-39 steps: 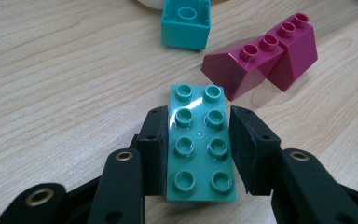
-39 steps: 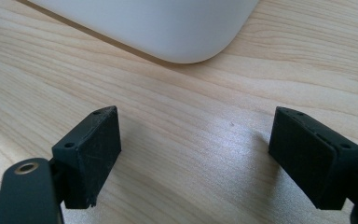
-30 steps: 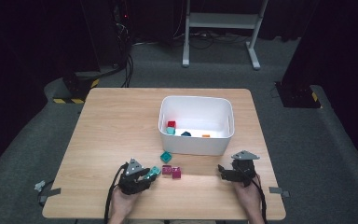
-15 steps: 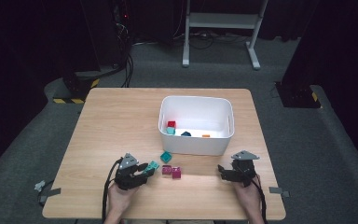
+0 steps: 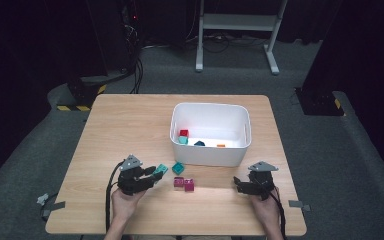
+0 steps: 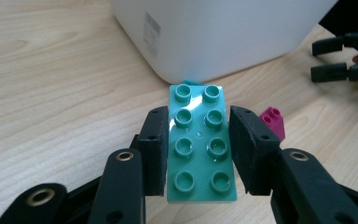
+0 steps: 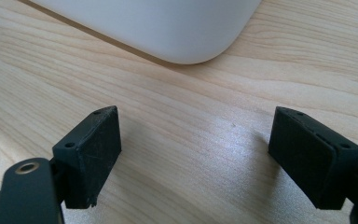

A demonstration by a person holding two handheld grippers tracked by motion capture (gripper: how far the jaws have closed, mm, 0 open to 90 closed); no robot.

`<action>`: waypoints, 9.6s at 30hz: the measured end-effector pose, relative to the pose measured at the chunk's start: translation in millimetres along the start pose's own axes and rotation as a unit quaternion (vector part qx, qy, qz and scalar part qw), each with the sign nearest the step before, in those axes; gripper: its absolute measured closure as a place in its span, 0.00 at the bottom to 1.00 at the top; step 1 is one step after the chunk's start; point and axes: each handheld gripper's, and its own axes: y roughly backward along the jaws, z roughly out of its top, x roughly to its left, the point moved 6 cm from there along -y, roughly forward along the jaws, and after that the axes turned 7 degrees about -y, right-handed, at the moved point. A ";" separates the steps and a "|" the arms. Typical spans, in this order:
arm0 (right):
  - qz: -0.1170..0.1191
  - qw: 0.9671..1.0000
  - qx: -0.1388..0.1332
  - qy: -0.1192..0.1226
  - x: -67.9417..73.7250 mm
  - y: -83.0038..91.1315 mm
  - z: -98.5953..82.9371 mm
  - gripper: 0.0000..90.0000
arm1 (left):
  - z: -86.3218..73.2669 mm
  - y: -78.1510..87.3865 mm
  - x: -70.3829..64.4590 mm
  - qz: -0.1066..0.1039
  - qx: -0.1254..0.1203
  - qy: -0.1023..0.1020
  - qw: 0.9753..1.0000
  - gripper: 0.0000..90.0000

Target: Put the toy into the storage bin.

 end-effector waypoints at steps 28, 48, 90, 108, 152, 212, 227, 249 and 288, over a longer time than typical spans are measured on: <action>0.000 1.000 0.000 0.000 0.0 0.0 -0.1 0.19 | 53.4 8.5 3.4 -0.026 -0.025 -0.004 0.999 0.66; 0.000 1.000 0.000 0.000 0.0 0.0 0.0 0.19 | 93.0 16.9 3.8 -0.039 -0.044 -0.018 0.998 0.66; 0.003 1.000 0.000 0.001 0.0 -0.3 0.3 0.19 | 151.7 -38.9 -16.9 -0.056 -0.023 -0.049 0.997 0.66; 0.004 1.000 0.000 0.001 0.7 -0.2 0.1 0.19 | 154.9 -71.9 -21.5 -0.041 0.005 -0.046 0.998 0.64; 0.004 1.000 -0.001 0.002 0.6 -0.2 0.2 0.19 | 52.0 -6.2 -11.9 0.022 -0.035 -0.013 0.999 0.45; 0.003 1.000 0.000 0.001 1.0 0.0 -0.1 0.19 | 1.2 -96.6 -15.3 0.027 0.070 -0.084 0.994 0.64; 0.003 1.000 -0.001 0.002 0.9 0.1 -0.1 0.19 | 8.8 -82.8 -15.0 0.013 0.049 -0.073 0.996 0.65; 0.003 1.000 -0.001 0.002 0.9 0.1 -0.1 0.19 | 28.4 -44.8 -5.0 0.007 0.004 -0.036 0.999 0.65; 0.003 1.000 -0.001 0.002 0.9 0.1 -0.1 0.19 | 106.4 12.1 -1.9 -0.022 -0.069 -0.034 0.997 0.65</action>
